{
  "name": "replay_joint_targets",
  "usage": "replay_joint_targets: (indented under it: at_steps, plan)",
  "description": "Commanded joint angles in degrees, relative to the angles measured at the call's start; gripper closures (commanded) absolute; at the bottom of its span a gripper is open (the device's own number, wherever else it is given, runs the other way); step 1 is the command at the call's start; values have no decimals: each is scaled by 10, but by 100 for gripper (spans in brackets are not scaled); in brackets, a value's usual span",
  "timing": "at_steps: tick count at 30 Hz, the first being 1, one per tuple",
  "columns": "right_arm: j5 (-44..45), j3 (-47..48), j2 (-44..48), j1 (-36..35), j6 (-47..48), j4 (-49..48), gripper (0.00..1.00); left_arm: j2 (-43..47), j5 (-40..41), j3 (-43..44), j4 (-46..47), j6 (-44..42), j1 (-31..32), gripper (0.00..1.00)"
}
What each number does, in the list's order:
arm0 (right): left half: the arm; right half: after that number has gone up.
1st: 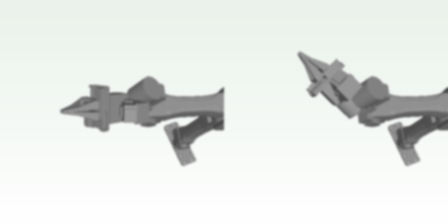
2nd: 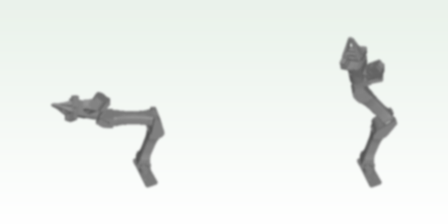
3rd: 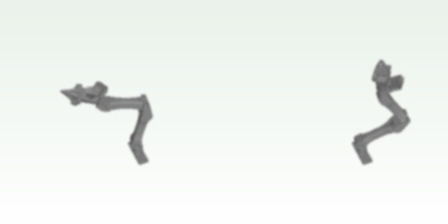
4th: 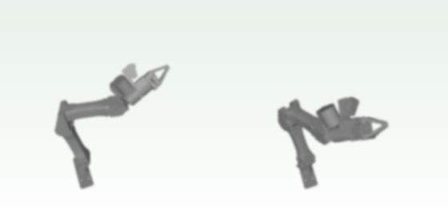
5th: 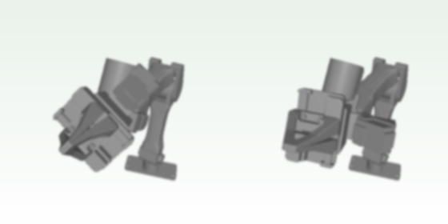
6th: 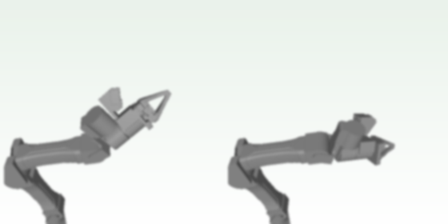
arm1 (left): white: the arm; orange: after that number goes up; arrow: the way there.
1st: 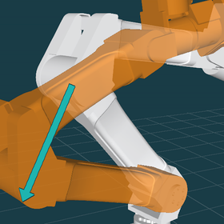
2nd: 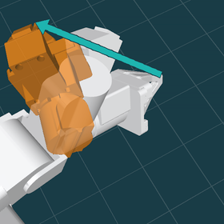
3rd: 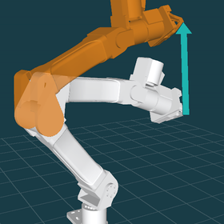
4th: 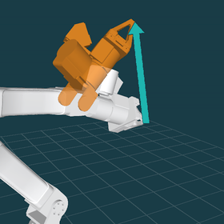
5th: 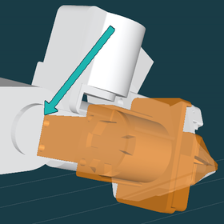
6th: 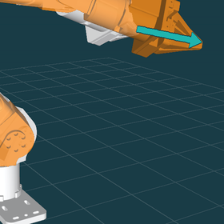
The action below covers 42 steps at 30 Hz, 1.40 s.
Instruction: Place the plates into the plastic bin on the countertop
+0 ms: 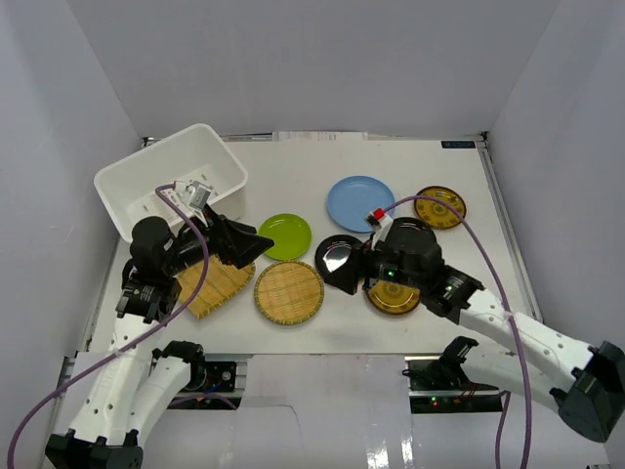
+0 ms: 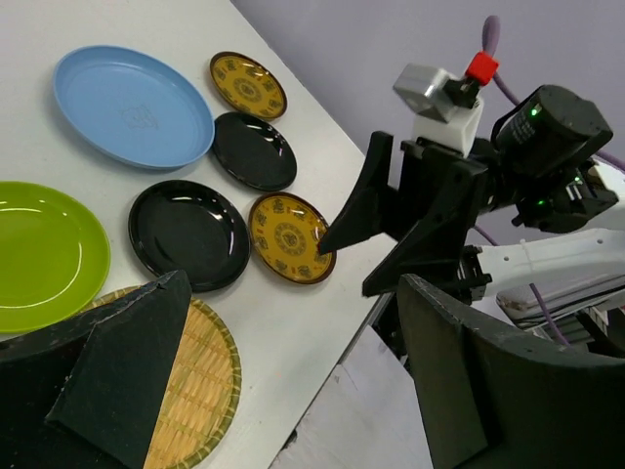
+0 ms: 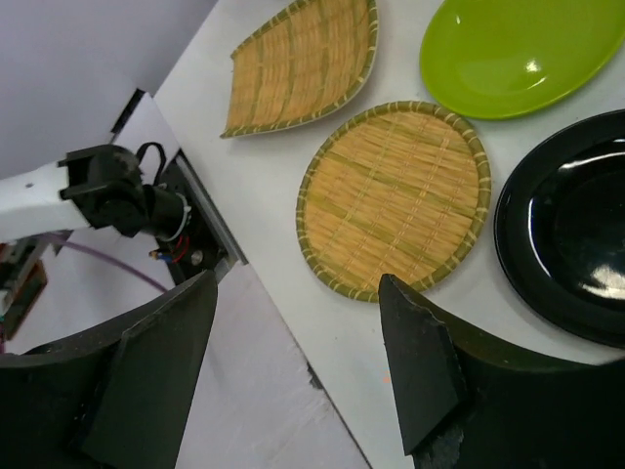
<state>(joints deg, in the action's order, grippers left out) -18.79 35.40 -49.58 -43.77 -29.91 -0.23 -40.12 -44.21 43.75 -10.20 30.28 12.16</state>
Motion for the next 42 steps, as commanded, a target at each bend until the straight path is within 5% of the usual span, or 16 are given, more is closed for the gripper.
replay_joint_targets:
  at_steps: [1, 7, 20, 42]
  plan:
    - [131, 12, -67, -68, -3, -135, 27, 24, 29, 26, 26, -7, -2, 2]
    - [184, 119, -270, -155, -1, -196, 34, 69, 121, 50, 12, -44, 8, 2]
    - [204, 321, -563, -185, -37, -191, 39, 187, 450, -35, -8, -77, 49, 2]
    - [263, 441, -728, -179, -84, -171, 42, 176, 422, -38, -16, -78, 69, 2]
